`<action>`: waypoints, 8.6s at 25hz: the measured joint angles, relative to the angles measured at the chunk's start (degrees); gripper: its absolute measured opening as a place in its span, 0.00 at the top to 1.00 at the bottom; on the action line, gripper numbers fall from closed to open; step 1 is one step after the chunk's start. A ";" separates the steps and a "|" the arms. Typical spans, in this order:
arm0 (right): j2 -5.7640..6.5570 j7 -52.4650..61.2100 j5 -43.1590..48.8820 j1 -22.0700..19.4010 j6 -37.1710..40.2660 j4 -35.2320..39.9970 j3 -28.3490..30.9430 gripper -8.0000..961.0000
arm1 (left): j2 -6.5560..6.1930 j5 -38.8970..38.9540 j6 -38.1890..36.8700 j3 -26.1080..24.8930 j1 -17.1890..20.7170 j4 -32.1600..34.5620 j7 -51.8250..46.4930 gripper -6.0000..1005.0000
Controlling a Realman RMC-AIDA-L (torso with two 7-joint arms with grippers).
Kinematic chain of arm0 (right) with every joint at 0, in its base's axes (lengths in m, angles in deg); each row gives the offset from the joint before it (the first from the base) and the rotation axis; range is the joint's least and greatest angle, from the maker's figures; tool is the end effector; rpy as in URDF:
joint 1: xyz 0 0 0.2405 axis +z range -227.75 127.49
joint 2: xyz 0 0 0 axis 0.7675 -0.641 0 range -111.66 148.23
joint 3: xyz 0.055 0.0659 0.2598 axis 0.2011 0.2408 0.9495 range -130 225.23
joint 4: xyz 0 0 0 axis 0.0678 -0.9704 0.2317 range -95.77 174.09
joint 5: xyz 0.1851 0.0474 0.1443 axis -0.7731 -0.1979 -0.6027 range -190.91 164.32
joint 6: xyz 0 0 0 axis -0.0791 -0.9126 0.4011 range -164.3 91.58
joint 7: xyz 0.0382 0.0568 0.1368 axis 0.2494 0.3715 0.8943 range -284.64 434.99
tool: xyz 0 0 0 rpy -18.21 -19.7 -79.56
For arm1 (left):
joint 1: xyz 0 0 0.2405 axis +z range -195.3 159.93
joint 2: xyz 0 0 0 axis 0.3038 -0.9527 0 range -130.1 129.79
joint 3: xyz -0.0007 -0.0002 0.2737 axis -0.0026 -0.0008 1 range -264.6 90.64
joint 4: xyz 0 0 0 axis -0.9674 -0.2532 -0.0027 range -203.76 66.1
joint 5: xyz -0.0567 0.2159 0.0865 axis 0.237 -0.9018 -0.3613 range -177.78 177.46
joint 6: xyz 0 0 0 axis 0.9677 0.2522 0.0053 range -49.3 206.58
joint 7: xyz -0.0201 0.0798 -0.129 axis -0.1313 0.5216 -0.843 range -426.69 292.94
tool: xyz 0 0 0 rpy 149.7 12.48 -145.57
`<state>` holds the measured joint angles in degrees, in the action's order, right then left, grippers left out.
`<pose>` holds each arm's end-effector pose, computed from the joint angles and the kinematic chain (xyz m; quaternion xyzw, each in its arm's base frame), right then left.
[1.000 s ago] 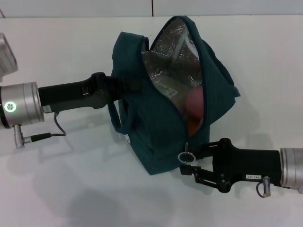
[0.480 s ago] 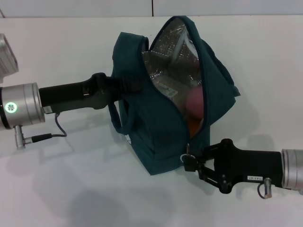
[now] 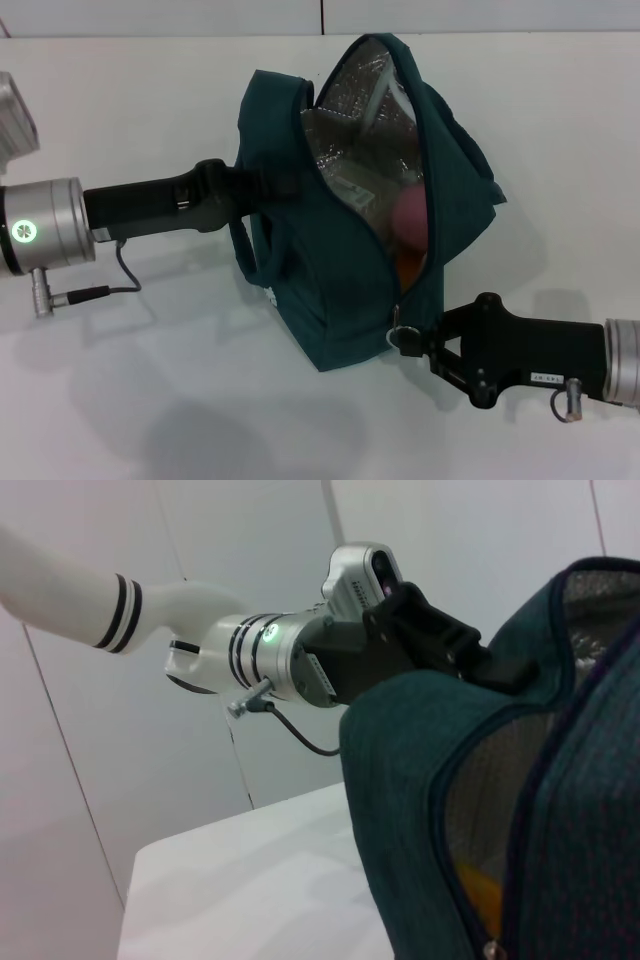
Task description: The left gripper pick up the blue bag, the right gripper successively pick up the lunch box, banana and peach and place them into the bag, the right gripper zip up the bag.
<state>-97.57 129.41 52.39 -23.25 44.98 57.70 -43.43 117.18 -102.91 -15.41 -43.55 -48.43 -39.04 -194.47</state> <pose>0.2856 0.3017 -0.1051 -0.9451 0.1363 0.2902 0.0632 -0.2721 0.3551 -0.0204 0.7347 0.5841 0.3387 0.0652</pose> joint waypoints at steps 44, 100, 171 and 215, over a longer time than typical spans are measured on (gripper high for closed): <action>-0.34 -1.07 -9.28 2.34 4.06 13.29 6.12 0.97 | -0.03 12.38 -2.41 -7.14 5.53 0.54 30.23 0.13; -0.34 -0.97 -13.65 17.47 -10.26 14.69 -5.77 0.96 | 0.36 1.66 -1.21 -10.32 7.63 4.56 30.51 0.41; -0.20 8.43 -19.28 13.40 -21.05 12.34 0.65 0.93 | -0.36 1.01 -14.51 -5.58 14.01 3.86 39.86 0.93; -0.08 7.89 -20.69 3.68 -11.65 17.67 0.80 0.92 | -0.72 -9.33 2.68 -12.76 -9.18 2.84 15.12 0.12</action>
<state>-97.64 137.30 31.70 -19.57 33.34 75.37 -42.63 116.46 -112.24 -12.73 -56.31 -57.61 -36.20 -179.35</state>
